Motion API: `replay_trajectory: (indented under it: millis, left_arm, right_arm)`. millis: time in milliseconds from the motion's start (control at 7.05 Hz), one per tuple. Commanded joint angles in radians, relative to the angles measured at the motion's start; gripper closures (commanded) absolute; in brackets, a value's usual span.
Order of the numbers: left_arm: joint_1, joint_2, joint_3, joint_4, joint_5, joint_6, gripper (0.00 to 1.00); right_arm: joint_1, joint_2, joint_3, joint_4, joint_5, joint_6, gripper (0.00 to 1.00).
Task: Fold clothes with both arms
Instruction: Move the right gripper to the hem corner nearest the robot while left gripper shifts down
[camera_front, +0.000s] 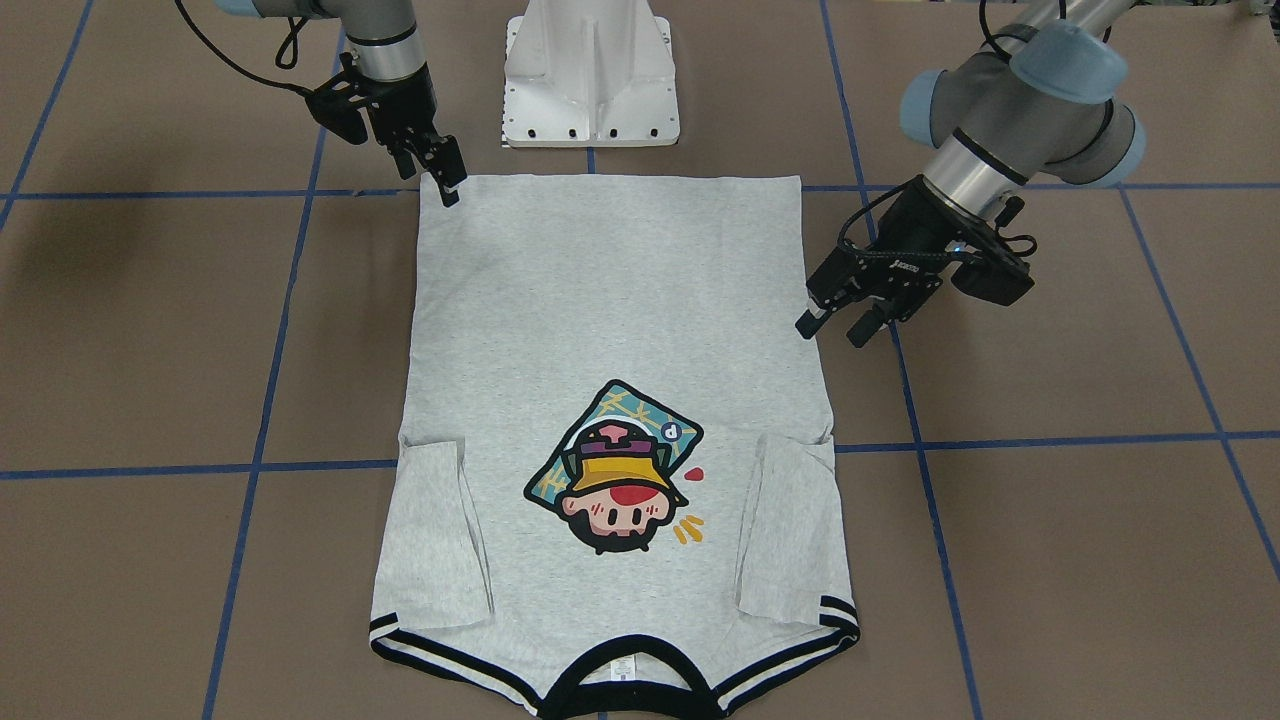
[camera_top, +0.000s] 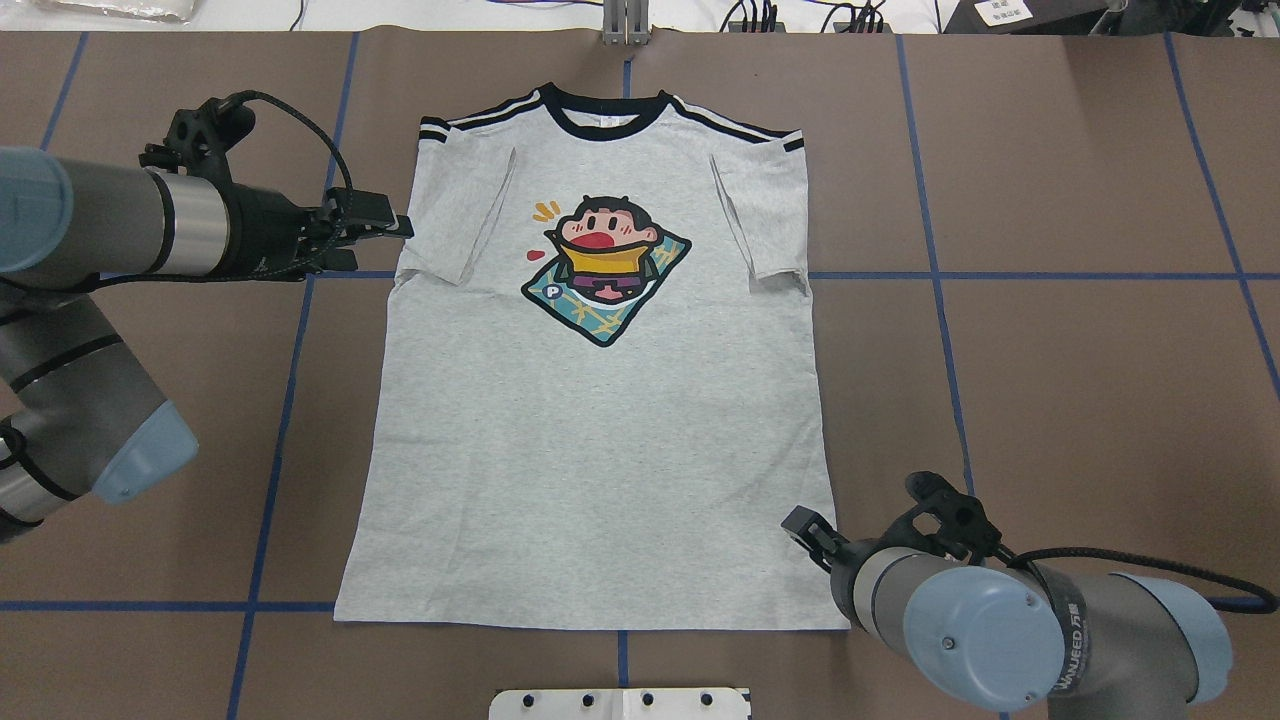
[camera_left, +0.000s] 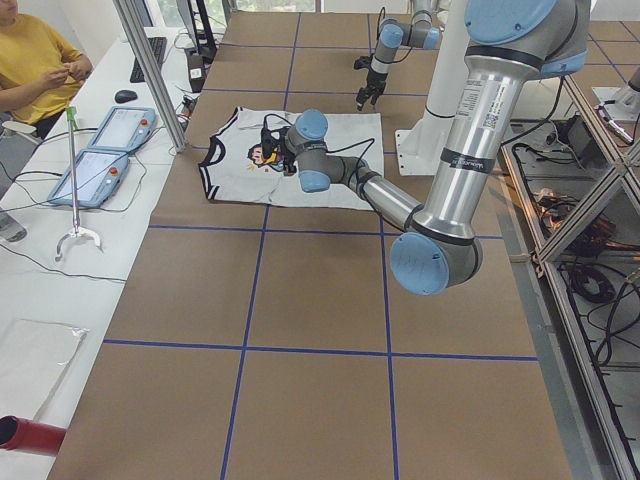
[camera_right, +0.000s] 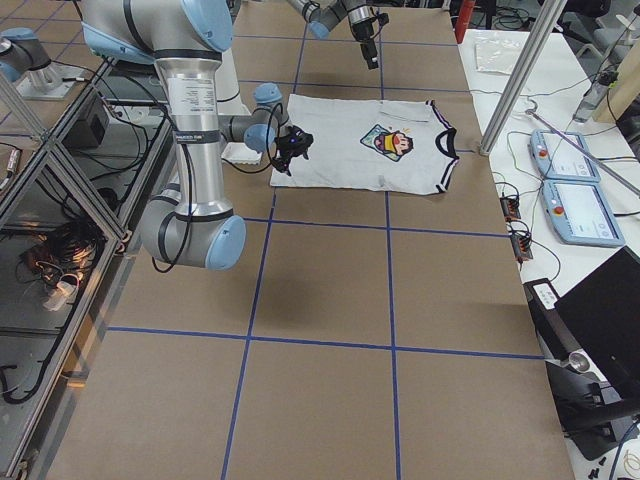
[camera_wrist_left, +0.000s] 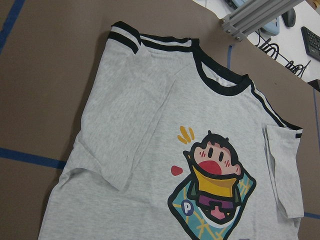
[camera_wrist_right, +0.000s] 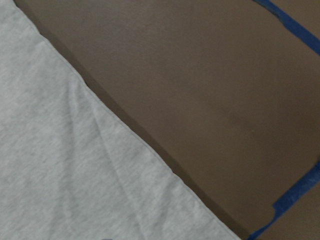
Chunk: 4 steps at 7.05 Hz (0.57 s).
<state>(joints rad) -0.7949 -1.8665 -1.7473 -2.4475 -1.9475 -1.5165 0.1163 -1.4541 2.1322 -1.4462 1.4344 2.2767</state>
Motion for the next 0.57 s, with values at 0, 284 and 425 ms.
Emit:
replay_trajectory:
  millis: [0,284,425]
  left_arm:
    - [0.009,0.001,-0.027,0.002,0.005,-0.011,0.01]
    - [0.008,0.018,-0.052,0.004,-0.005,-0.017,0.01]
    - [0.006,0.018,-0.052,0.004,-0.007,-0.019,0.01]
  right_arm:
    - [-0.041,-0.043,-0.003,0.000,-0.002,0.053,0.06]
    - [-0.073,-0.032,-0.006,0.000,-0.005,0.110,0.08]
    - [-0.090,-0.034,-0.011,0.000,-0.006,0.110,0.09]
